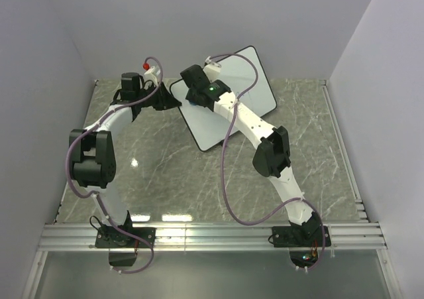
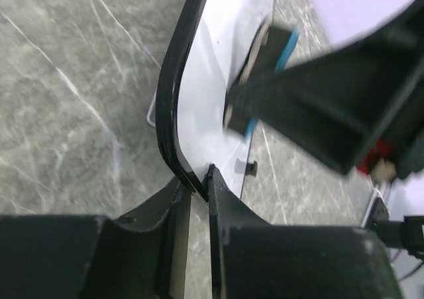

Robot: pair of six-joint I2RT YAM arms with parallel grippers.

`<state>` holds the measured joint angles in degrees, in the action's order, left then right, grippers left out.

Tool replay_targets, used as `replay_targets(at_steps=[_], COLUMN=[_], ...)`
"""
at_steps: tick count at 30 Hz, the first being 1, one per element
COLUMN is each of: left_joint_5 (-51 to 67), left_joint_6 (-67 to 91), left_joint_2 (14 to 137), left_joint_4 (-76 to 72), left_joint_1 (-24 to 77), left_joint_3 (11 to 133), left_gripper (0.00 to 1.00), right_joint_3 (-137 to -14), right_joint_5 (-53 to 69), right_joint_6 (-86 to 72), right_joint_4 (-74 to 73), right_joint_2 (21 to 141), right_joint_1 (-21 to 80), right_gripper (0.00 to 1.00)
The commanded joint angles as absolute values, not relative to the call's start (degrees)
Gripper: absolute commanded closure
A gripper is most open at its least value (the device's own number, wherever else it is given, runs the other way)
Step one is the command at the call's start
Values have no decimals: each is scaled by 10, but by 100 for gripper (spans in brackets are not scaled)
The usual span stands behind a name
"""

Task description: Erase the whiteboard

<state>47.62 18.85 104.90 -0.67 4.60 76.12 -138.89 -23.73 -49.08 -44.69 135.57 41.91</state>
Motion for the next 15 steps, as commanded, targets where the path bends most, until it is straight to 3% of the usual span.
replay_targets(at_steps=[1,7,10,15], left_joint_5=[577,572,562,534], left_joint_6=[160,153,147,130], left_joint_2=[1006,1000,997,991], left_joint_4=[44,54,67,84], left_joint_1=[87,91,91,91], left_joint_3=[745,744,749,754], left_gripper=[100,100,100,100], right_joint_3=[-1406,-1386,-1310,-1067], right_joint_5=[-380,-381,-346,-105], right_joint_6=[-501,-492,-507,-543], right_joint_4=[-469,-475,-452,-258], right_joint_2=[1382,1374,1339,1245], right_joint_1=[413,413,401,337], right_gripper=[100,100,100,100])
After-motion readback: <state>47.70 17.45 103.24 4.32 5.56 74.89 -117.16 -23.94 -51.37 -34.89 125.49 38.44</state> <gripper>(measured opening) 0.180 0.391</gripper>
